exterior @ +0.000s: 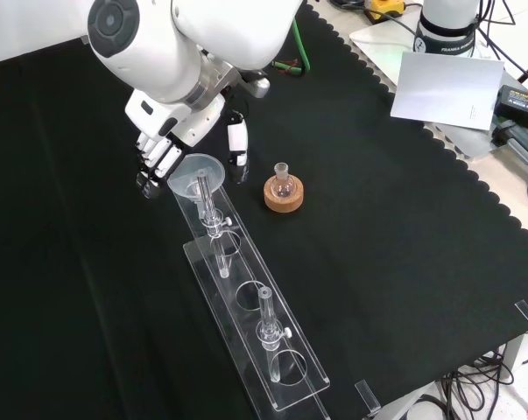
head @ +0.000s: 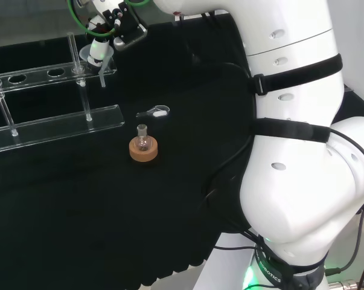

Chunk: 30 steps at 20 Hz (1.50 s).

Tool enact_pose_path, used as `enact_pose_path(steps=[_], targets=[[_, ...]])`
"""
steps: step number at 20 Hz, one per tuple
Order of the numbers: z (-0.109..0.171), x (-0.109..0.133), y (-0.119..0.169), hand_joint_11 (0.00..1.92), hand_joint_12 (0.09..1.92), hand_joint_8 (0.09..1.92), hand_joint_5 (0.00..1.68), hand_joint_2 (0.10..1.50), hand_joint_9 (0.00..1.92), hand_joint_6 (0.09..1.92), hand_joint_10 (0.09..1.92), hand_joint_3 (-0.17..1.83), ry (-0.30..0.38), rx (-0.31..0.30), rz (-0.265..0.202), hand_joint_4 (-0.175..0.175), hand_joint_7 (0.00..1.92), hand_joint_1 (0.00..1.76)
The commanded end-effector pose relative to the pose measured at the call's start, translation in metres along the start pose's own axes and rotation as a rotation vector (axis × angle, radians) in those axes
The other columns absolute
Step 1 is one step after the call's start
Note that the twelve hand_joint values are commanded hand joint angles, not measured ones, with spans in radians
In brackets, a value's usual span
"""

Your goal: Pick up the funnel from the transparent funnel stand.

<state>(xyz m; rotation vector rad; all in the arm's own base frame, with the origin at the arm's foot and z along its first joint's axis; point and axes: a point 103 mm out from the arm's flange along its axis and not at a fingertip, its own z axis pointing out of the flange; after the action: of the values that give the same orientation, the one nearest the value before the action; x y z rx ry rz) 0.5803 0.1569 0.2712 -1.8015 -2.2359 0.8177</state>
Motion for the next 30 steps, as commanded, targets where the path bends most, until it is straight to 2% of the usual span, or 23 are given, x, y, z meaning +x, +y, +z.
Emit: enact_pose_path(steps=[1,8,13,17,18,20,25,30], targets=[[0.002,0.0,0.002,0.27,1.36,0.45,0.03,0.75,0.22,0.09,0.76,0.13,-0.013,0.004,0.0,-0.006,0.0,0.59],[0.003,0.002,0.004,0.27,1.36,0.59,0.1,0.76,0.25,0.09,0.74,0.14,-0.036,-0.004,0.006,-0.013,0.04,0.61],[0.002,0.003,0.004,0.28,1.36,0.71,0.36,0.78,0.46,0.09,0.67,0.18,-0.053,-0.048,0.03,-0.029,0.29,0.63],[-0.007,0.002,-0.003,0.32,1.33,0.75,0.48,0.8,0.58,0.09,0.63,0.21,-0.079,-0.151,0.076,-0.039,0.45,0.65],[-0.013,0.003,-0.007,0.33,1.33,0.76,0.51,0.81,0.61,0.1,0.62,0.23,-0.096,-0.197,0.096,-0.041,0.49,0.67],[-0.02,0.003,-0.012,0.35,1.32,0.77,0.54,0.82,0.63,0.12,0.61,0.24,-0.111,-0.228,0.105,-0.043,0.54,0.69],[-0.049,0.005,-0.041,0.39,1.3,0.79,0.57,0.82,0.7,0.15,0.59,0.27,-0.153,-0.251,0.116,-0.046,0.58,0.72],[-0.058,0.008,-0.074,0.41,1.28,0.79,0.58,0.8,0.76,0.24,0.56,0.3,-0.162,-0.248,0.145,-0.042,0.59,0.72]])
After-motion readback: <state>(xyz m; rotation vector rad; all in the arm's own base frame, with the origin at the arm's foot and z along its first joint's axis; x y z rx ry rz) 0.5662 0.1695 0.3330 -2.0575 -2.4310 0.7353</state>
